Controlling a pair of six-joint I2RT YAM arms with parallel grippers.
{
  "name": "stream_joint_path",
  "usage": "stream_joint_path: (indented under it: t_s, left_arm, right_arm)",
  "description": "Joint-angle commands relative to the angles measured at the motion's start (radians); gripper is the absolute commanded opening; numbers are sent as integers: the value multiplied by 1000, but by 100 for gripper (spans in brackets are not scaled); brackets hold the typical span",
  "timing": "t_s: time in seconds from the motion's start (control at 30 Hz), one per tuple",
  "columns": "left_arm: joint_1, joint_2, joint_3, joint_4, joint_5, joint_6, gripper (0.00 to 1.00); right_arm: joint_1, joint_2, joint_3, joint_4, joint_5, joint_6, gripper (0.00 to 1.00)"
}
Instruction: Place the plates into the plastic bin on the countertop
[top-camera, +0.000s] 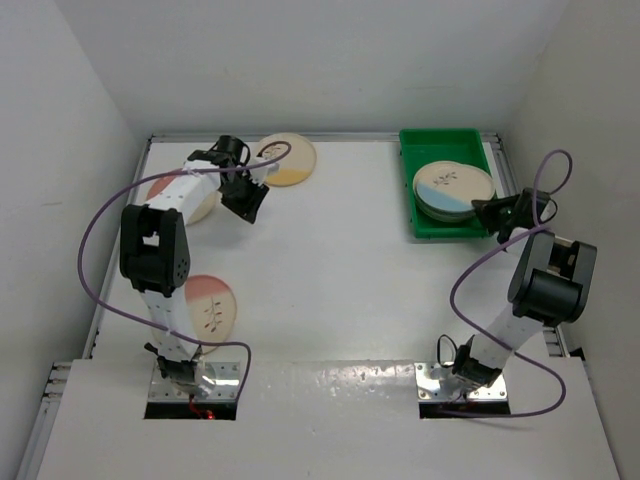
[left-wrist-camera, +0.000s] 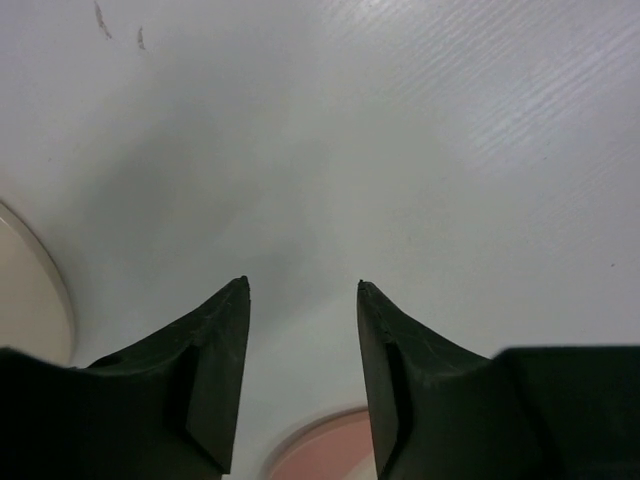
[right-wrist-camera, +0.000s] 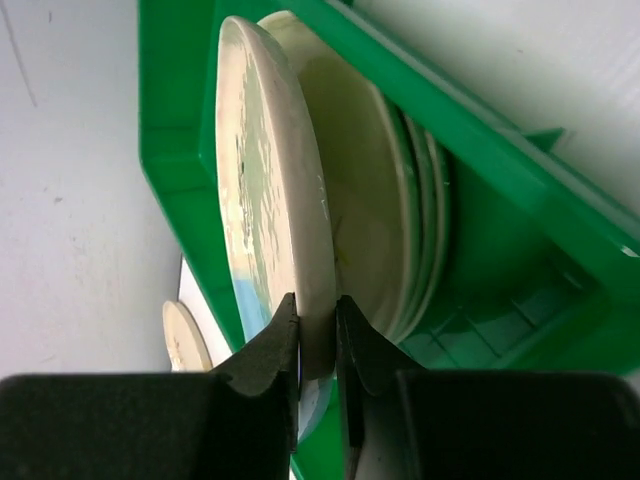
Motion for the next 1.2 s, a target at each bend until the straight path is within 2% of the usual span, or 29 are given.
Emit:
stream_joint_path:
  t_s: [0.0,0.1,0.2,0.23,0.27,0.3,0.4,0.43,0.53,0.7,0.87,1.03,1.1,1.17]
  left_arm:
    - [4,-57,-46,-5,-30,37,51]
    - [4,-66,-97,-32,-56,79,56]
    - [24,-66,-129,-81,-84,116,60]
    - [39,-66,-152,-92,-98,125,60]
    - [59,-66,-163,-113,-107,145,60]
    - [71,-66,-175,-123,-121,154,65]
    - [134,-78,-206,-149,-141,181,69]
    - [151,-87,-216,-159,-141,192,77]
    - [220,-97,-239,-205,-150,252,77]
    - [346,-118,-341,-193,-181,324,78]
    - [427,-84,-396,-209,-150,360,77]
    - [470,-31,-456,-103,-216,317,74]
    - [470,15,-456,-81,-228,307,68]
    - [470,43,-456,-71,-172,286,62]
  right_arm:
    - [34,0,99,-44,-8,-57,15]
    - [66,14,169,-226,41,-161,22]
    - [84,30,209,-331,84,-192,30]
    - [85,36,215,-349,90,-192,39]
    - [88,39,227,-366,118,-195,42]
    - [88,42,227,-403,123,-212,44]
    - [97,50,248,-440,132,-256,50]
    - [100,51,252,-463,130,-261,50]
    - [111,39,271,-501,146,-319,53]
    - [149,-27,308,-544,181,-414,58]
    - [244,-145,302,-594,242,-549,61]
    - [319,-205,291,-592,290,-595,63]
    - [357,-225,291,-600,291,-608,64]
    - [393,-236,291,-617,299,-632,65]
